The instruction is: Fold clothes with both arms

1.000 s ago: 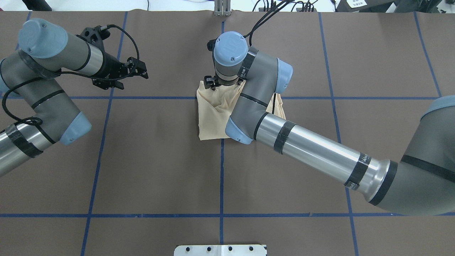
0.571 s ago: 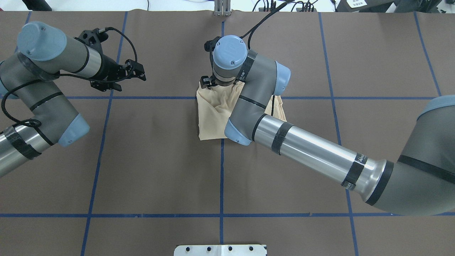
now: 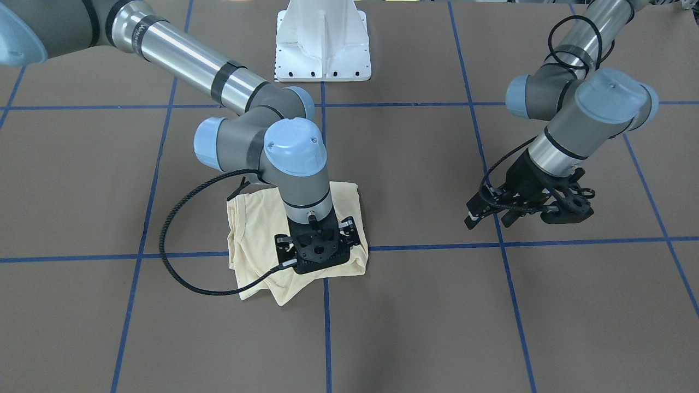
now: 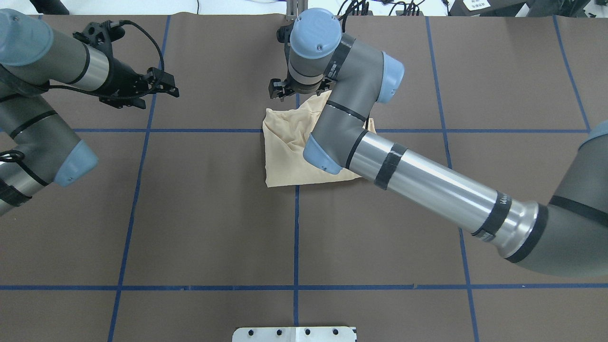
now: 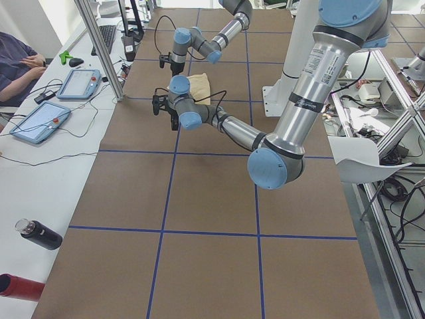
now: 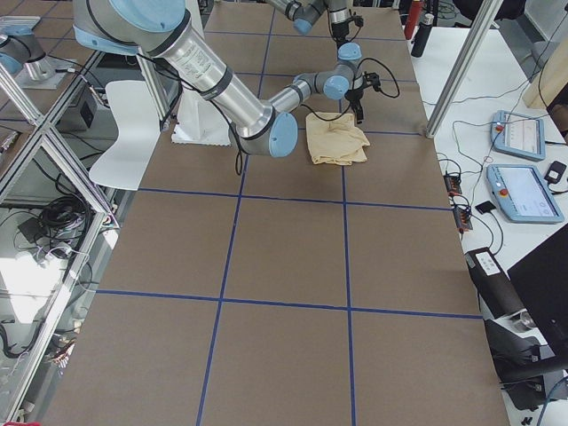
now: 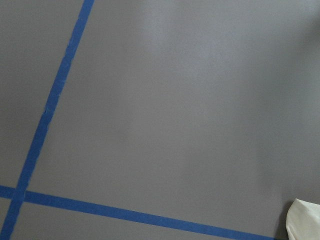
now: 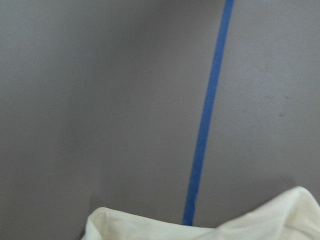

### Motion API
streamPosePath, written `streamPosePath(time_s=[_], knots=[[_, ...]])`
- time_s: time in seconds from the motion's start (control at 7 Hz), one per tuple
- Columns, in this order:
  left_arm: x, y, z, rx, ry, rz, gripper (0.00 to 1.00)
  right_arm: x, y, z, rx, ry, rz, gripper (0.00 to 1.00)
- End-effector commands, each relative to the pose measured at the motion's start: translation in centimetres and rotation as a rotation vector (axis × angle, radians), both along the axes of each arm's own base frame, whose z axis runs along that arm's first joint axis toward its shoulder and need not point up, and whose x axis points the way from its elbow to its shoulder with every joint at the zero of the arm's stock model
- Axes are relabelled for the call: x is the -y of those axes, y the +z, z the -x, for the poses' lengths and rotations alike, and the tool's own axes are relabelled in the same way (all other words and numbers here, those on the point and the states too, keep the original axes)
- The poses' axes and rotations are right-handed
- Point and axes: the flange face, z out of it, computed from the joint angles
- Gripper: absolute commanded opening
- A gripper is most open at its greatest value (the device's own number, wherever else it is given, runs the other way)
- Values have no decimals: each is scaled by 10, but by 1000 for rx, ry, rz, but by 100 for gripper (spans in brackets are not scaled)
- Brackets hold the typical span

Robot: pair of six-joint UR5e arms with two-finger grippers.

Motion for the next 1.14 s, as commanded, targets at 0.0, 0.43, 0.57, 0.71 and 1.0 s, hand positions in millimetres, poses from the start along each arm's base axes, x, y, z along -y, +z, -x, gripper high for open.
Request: streamPosePath(time_s=[0.0,0.43,0.57,0.71,1.0], knots=[[-3,37,90,115,23,-208,100,4,43,-145,7,-22,100,100],[30,136,216,338,30,-322,100,-5,148,-361,-172,-148,74,100],[37,160,253,418,75,-398,100,-12,192,-416,-230,-213,65,100],[33,185,262,488,154,-472,100,-27,240,-456,-265,-296,25,100],[25,218,320,568,183,-517,100,-63,315,-541,-264,-309,55,100]])
